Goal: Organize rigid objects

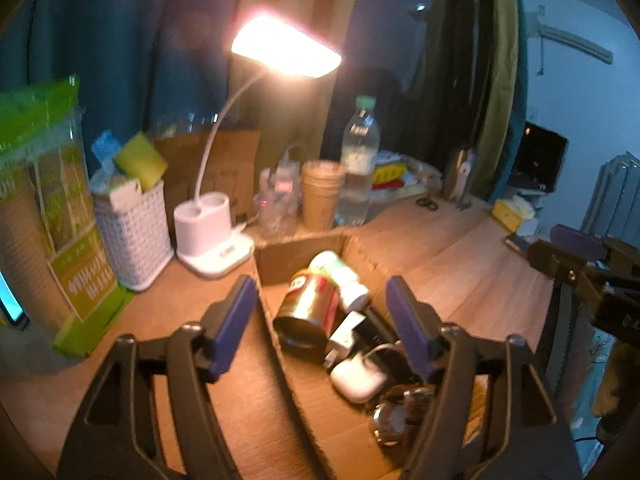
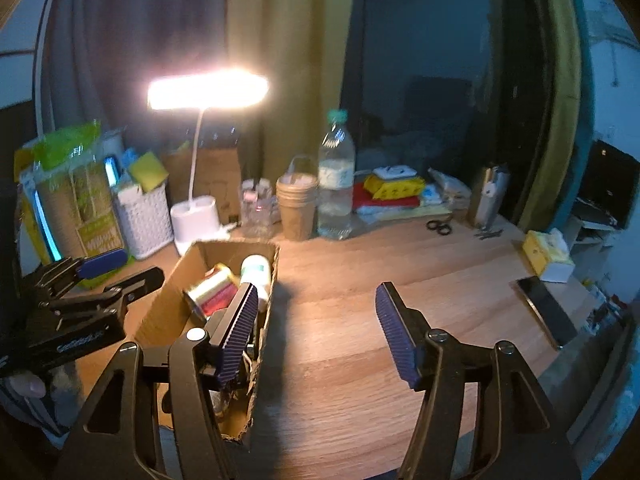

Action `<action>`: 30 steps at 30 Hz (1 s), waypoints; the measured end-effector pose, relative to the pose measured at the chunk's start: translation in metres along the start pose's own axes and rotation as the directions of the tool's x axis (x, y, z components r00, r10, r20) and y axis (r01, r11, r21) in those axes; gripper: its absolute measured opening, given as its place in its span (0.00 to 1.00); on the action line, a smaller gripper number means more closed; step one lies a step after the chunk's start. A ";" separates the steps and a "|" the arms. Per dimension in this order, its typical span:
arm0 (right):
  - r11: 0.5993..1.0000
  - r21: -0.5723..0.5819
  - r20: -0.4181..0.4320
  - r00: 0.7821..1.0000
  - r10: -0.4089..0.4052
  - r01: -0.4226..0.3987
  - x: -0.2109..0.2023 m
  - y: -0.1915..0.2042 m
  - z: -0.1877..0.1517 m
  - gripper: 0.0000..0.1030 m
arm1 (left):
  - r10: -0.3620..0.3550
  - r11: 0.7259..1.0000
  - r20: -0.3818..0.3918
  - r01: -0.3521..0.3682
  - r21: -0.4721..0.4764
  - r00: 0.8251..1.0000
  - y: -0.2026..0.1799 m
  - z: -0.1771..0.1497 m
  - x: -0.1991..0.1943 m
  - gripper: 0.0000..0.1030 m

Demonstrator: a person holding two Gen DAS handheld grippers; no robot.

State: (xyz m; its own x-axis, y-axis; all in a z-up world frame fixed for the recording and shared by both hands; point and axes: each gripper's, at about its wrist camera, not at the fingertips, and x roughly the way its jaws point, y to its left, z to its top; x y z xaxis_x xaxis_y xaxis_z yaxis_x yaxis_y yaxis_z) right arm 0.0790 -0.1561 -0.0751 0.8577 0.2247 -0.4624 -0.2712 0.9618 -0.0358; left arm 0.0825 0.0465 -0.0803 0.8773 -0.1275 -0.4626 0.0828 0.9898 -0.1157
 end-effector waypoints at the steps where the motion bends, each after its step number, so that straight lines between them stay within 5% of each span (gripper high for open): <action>1: 1.000 0.004 0.008 1.000 -0.005 0.005 -0.004 -0.001 0.001 0.63 | -0.006 1.000 0.016 0.006 0.014 1.000 -0.003 0.002 -0.005 0.69; 8: 0.999 -0.001 0.040 0.999 -0.038 0.038 -0.026 -0.001 0.003 0.64 | -0.084 0.995 0.035 0.082 0.048 0.996 -0.015 0.011 -0.025 0.71; 14: 0.998 0.000 0.072 0.995 -0.062 0.062 -0.043 -0.003 0.005 0.64 | -0.075 0.995 0.067 0.069 0.078 0.995 -0.019 0.017 -0.042 0.88; 23: 0.996 0.045 0.151 0.985 -0.079 0.073 -0.071 -0.007 0.009 0.70 | -0.082 0.994 0.184 0.068 0.083 0.980 -0.018 0.026 -0.074 0.96; 30: 0.991 0.059 0.158 0.979 -0.131 0.123 -0.075 -0.006 0.008 0.71 | -0.062 0.997 0.184 0.052 0.058 0.981 -0.013 0.030 -0.078 0.96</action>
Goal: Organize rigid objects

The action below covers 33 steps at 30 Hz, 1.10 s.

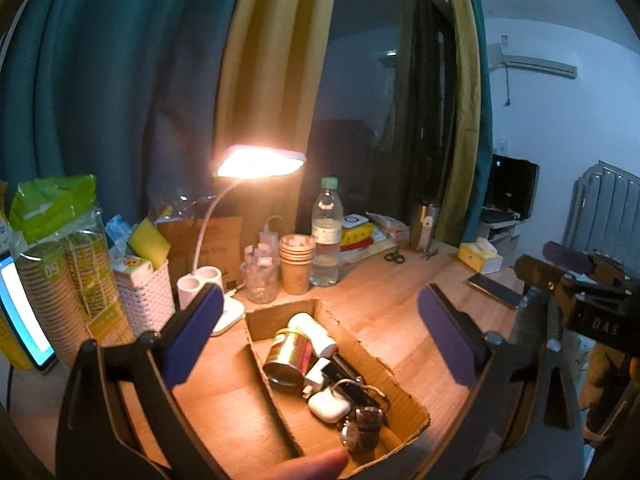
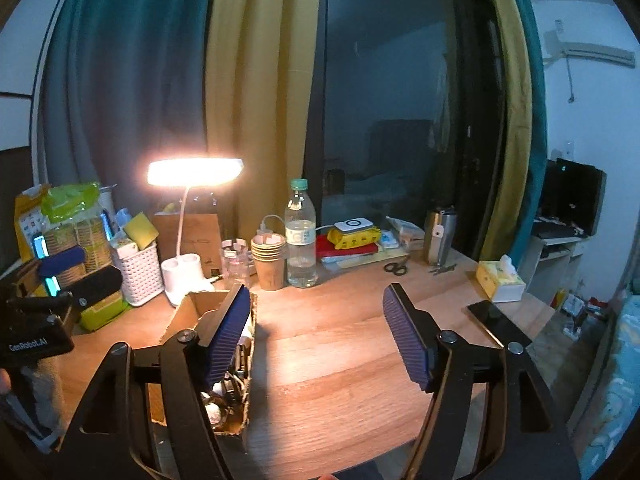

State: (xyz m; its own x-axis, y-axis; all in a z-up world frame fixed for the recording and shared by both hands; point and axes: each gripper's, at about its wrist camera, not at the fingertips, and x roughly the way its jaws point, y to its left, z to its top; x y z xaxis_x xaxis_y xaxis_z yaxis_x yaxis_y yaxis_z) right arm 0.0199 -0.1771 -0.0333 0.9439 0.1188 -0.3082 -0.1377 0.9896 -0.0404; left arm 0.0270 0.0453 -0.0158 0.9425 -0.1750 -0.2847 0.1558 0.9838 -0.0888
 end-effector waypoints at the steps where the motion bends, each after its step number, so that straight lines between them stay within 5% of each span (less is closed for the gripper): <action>1: 1.000 0.005 0.002 1.000 -0.011 0.011 0.000 -0.001 0.000 0.74 | 0.006 1.000 0.005 -0.006 0.003 1.000 0.000 0.000 0.000 0.96; 6: 0.996 0.049 0.011 0.997 -0.074 0.074 0.000 -0.011 0.000 0.80 | 0.022 0.999 0.024 -0.023 0.023 0.999 -0.003 -0.002 -0.003 0.96; 33: 0.999 0.028 0.009 0.999 -0.041 0.041 0.000 -0.002 -0.002 0.80 | 0.018 0.998 -0.011 -0.018 0.057 1.000 -0.010 -0.004 0.003 0.99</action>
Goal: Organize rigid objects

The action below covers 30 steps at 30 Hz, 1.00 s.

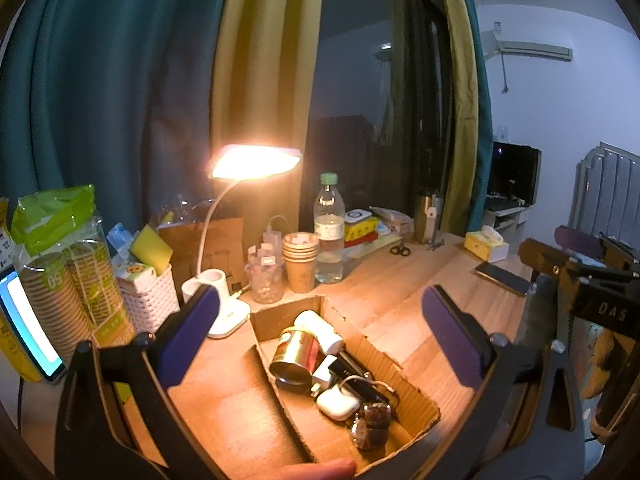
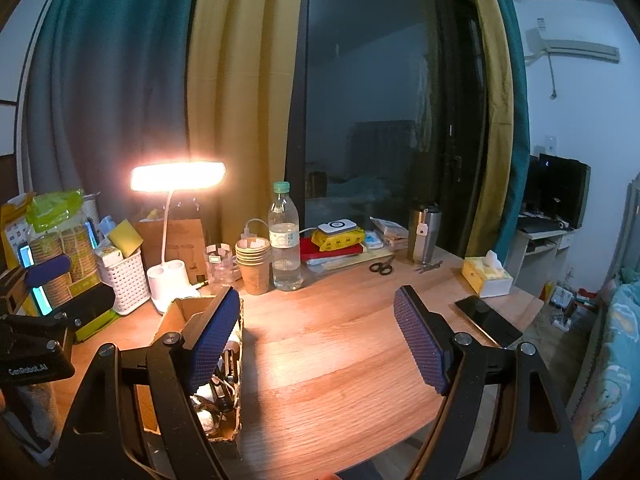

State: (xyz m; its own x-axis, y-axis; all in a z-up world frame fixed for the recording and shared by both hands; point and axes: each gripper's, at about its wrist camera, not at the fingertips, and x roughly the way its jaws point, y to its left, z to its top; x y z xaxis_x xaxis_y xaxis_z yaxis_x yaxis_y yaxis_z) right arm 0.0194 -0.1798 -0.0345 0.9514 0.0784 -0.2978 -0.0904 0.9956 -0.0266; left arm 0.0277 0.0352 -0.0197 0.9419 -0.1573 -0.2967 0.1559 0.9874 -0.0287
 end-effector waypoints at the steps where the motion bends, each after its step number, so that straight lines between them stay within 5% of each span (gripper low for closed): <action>1: 1.000 0.000 0.001 1.000 -0.001 0.001 0.000 0.000 0.000 0.80 | 0.000 1.000 0.000 0.000 0.000 1.000 0.000 0.000 0.000 0.99; 30: 1.000 -0.006 -0.008 1.000 0.006 -0.007 0.000 0.001 -0.002 0.80 | -0.010 1.000 -0.003 0.010 0.001 1.000 -0.003 0.000 -0.003 0.99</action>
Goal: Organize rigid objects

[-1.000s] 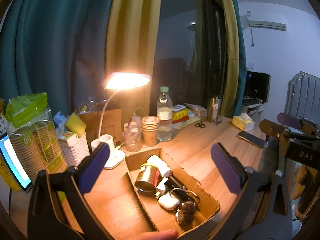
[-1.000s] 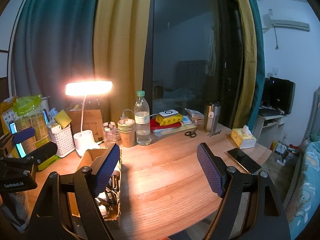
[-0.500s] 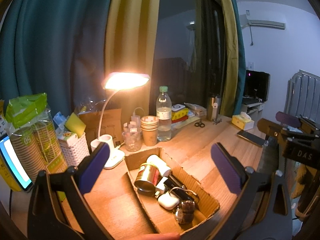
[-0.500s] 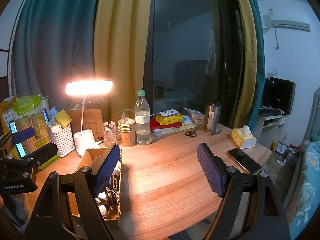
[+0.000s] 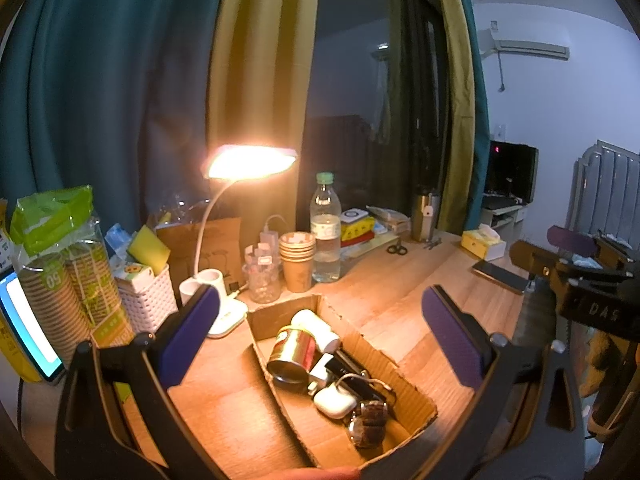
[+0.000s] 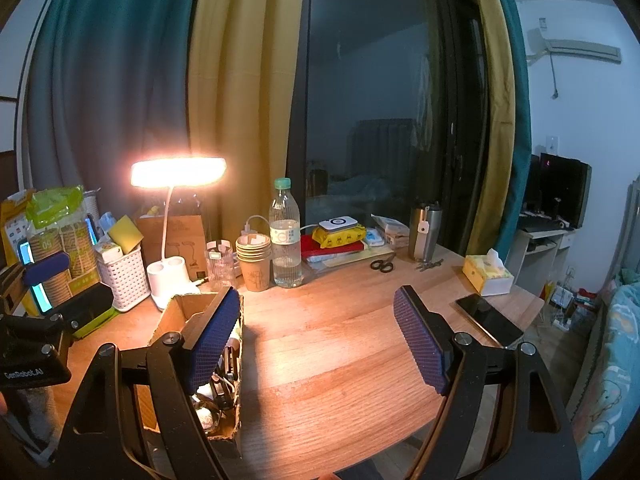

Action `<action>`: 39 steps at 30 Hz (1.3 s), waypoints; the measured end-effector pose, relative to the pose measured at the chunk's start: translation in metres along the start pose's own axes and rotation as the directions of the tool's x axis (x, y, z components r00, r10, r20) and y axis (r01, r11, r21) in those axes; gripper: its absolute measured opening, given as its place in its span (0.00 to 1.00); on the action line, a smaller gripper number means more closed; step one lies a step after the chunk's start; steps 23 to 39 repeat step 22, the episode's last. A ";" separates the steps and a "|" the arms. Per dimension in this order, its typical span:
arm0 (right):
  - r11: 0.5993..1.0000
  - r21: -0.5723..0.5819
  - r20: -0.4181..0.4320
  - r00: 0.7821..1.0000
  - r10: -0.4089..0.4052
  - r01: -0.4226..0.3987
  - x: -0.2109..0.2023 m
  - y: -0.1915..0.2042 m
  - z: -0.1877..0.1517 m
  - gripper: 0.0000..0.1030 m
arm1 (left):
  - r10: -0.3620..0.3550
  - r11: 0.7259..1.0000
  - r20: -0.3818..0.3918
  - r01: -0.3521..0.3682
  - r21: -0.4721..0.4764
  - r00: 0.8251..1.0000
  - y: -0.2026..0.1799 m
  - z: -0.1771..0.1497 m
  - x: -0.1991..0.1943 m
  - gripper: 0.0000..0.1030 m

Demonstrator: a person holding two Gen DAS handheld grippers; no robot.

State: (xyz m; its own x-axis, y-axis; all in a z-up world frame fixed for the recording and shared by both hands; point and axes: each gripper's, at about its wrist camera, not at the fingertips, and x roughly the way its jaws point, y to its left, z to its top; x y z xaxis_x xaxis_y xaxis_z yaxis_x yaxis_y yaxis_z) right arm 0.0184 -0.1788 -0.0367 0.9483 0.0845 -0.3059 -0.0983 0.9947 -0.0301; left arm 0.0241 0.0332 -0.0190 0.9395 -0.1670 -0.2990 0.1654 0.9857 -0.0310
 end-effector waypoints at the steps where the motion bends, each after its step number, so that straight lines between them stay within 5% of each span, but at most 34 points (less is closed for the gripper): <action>1: 1.000 -0.001 0.000 1.000 -0.001 0.001 0.000 0.000 0.000 0.80 | -0.001 1.000 -0.001 0.001 -0.004 1.000 0.000 0.000 0.000 0.99; 39: 1.000 -0.004 -0.011 1.000 0.006 -0.006 0.001 -0.002 -0.003 0.80 | 0.010 1.000 0.004 -0.010 -0.011 1.000 0.006 0.001 0.001 0.99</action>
